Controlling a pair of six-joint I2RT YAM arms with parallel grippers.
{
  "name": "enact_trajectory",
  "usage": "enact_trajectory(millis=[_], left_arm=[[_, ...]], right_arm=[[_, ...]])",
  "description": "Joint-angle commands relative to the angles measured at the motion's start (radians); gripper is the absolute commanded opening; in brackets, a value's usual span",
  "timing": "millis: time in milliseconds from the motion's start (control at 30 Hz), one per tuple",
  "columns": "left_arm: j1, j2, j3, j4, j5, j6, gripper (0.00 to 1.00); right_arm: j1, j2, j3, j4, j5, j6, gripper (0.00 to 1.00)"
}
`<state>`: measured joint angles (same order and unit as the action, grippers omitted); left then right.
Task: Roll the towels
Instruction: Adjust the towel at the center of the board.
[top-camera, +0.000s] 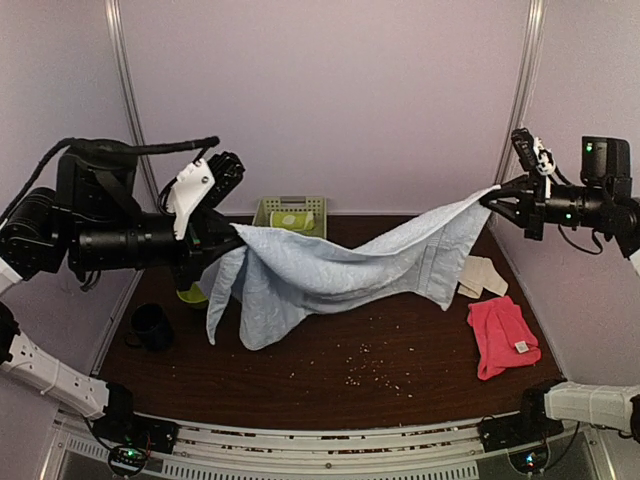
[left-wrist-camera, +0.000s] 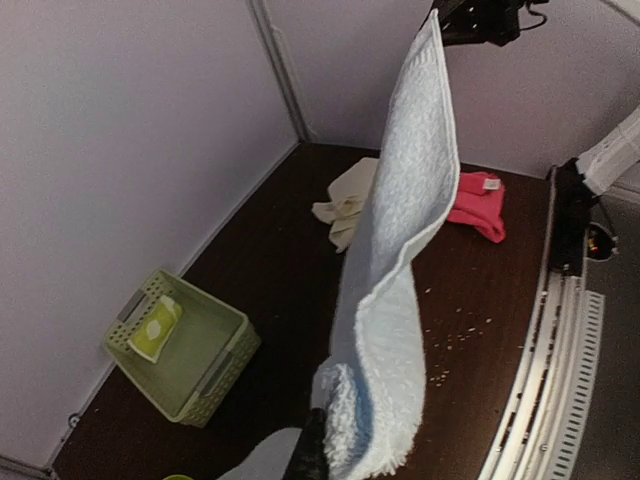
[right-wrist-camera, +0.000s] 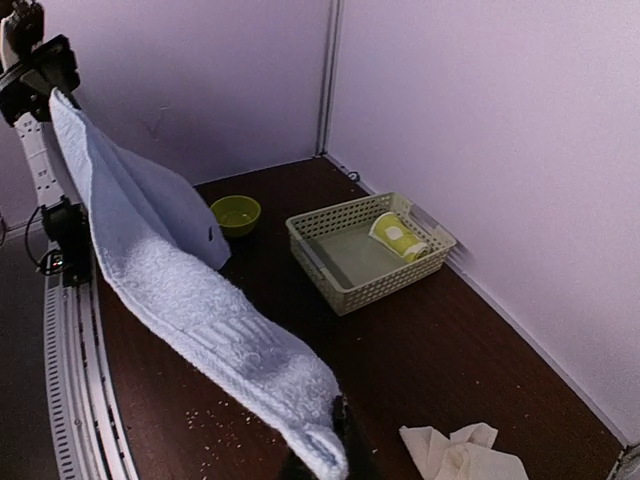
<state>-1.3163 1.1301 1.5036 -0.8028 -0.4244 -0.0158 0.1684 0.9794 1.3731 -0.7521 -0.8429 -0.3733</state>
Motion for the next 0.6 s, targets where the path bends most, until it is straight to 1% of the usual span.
enact_trajectory(millis=[0, 67, 100, 133, 167, 233, 267, 333, 400, 433, 467, 500, 533, 567], left_arm=[[-0.025, -0.049, 0.061, -0.011, 0.439, -0.171, 0.0], [-0.026, -0.027, 0.093, -0.022, 0.497, -0.198, 0.0], [-0.026, -0.007, 0.114, -0.048, 0.486, -0.205, 0.0], [-0.026, 0.018, 0.139, -0.075, 0.443, -0.208, 0.0], [-0.025, 0.052, 0.167, -0.111, 0.369, -0.208, 0.0], [0.001, 0.125, 0.207, -0.186, 0.243, -0.196, 0.0], [0.057, 0.162, 0.209, -0.211, 0.247, -0.183, 0.0], [0.202, 0.225, 0.168, -0.217, 0.33, -0.148, 0.0], [0.329, 0.289, 0.077, -0.153, 0.406, -0.128, 0.0], [0.374, 0.345, 0.033, -0.112, 0.441, -0.122, 0.0], [0.412, 0.39, -0.006, -0.071, 0.461, -0.119, 0.02], [0.455, 0.449, -0.03, -0.035, 0.456, -0.119, 0.09], [0.482, 0.516, -0.034, -0.017, 0.426, -0.124, 0.17], [0.505, 0.578, -0.02, -0.01, 0.384, -0.121, 0.23]], right_arm=[[-0.026, -0.09, -0.066, -0.319, -0.305, -0.244, 0.0], [-0.033, -0.106, -0.092, -0.328, -0.355, -0.233, 0.0], [-0.035, -0.101, -0.097, -0.309, -0.364, -0.188, 0.0], [-0.035, -0.092, -0.1, -0.265, -0.362, -0.136, 0.0], [-0.035, -0.079, -0.103, -0.248, -0.354, -0.093, 0.0], [-0.031, -0.03, -0.09, -0.24, -0.312, -0.07, 0.0], [-0.032, 0.002, -0.082, -0.229, -0.272, -0.05, 0.0], [-0.031, 0.068, -0.097, -0.169, -0.147, 0.008, 0.0], [-0.03, 0.146, -0.133, -0.111, -0.028, 0.048, 0.0], [-0.03, 0.19, -0.151, -0.09, 0.025, 0.05, 0.0], [-0.03, 0.243, -0.165, -0.064, 0.054, 0.05, 0.0], [-0.03, 0.297, -0.173, -0.036, 0.115, 0.052, 0.0], [-0.03, 0.361, -0.172, -0.005, 0.169, 0.058, 0.0], [-0.031, 0.421, -0.159, 0.026, 0.228, 0.065, 0.0]])
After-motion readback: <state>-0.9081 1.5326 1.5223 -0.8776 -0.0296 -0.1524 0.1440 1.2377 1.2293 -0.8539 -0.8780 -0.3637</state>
